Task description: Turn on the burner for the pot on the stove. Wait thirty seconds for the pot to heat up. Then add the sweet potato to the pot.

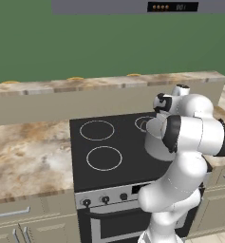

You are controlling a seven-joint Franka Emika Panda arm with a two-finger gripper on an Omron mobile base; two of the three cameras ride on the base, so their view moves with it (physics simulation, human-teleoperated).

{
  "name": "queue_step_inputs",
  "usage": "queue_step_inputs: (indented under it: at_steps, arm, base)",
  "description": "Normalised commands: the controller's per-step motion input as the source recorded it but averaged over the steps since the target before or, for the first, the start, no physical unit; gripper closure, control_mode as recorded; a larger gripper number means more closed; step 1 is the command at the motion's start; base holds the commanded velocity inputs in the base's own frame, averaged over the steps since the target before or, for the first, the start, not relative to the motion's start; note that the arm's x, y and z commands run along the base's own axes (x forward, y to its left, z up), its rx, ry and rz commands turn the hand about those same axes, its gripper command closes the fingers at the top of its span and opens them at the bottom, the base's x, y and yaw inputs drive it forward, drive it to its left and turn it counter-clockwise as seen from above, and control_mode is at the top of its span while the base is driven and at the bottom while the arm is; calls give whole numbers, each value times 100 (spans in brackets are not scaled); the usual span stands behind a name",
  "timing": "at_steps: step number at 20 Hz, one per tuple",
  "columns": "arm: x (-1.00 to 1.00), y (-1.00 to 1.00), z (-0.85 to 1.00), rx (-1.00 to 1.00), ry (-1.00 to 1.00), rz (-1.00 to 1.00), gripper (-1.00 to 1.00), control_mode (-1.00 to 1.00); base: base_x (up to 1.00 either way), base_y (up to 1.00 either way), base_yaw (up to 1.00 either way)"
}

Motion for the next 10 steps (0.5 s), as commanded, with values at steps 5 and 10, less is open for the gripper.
queue_step_inputs:
  at_steps: [5,10]
  arm:
    - [0,0,0,0,0,0,100,-100]
    - [0,0,0,0,0,0,100,-100]
  base:
    - [0,0,0]
    - [0,0,0]
